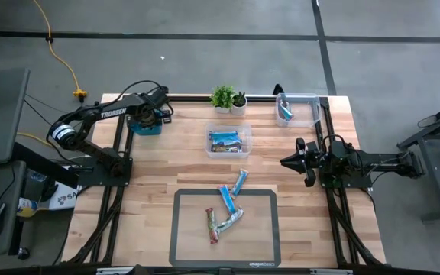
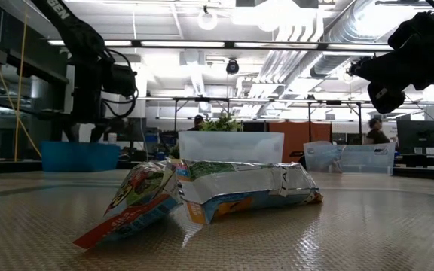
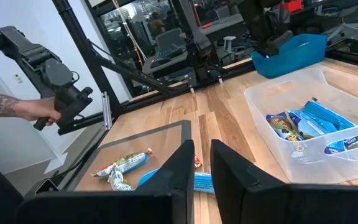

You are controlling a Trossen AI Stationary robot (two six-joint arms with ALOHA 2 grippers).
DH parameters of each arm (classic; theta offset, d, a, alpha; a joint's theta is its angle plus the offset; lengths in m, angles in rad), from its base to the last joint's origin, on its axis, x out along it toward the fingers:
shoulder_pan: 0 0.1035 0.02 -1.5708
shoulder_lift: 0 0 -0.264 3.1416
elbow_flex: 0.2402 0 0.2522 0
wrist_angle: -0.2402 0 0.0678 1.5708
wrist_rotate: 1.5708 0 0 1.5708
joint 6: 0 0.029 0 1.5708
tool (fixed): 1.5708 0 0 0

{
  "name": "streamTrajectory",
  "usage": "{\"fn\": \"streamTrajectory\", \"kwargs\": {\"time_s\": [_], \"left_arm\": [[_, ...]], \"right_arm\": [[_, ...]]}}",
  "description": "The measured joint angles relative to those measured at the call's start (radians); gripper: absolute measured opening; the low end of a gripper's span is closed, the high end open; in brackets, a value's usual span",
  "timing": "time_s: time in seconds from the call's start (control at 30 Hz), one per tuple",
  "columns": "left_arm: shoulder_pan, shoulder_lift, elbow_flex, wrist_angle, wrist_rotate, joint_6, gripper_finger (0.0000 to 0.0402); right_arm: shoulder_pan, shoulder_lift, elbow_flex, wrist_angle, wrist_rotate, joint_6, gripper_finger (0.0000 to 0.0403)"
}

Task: Pick and place Granola Bars by type
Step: Put the orange granola bar in the blue bin

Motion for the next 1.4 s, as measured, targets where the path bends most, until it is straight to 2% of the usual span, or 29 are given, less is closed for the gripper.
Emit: {"fn": "streamTrajectory", "kwargs": {"time_s": [0.6,0.8,1.0,1.13,1.4], "left_arm": [[0.000,-0.093,0.000,-0.002,0.025,0.025,0.0243],[0.000,-0.155,0.000,0.017,0.031,0.051,0.0248],[0.000,-0.271,0.000,0.092,0.082,0.122,0.0248],[0.000,-0.351,0.001,0.185,0.183,0.196,0.0248],[-0.001,-0.476,0.002,0.340,0.441,0.224,0.0248]], "right_arm": [[0.000,0.000,0.000,0.000,0.000,0.000,0.0037],[0.000,0.000,0.000,0.000,0.000,0.000,0.0035],[0.000,0.000,0.000,0.000,0.000,0.000,0.0039],[0.000,0.000,0.000,0.000,0.000,0.000,0.0037],[0.000,0.000,0.000,0.000,0.000,0.000,0.0037]]}}
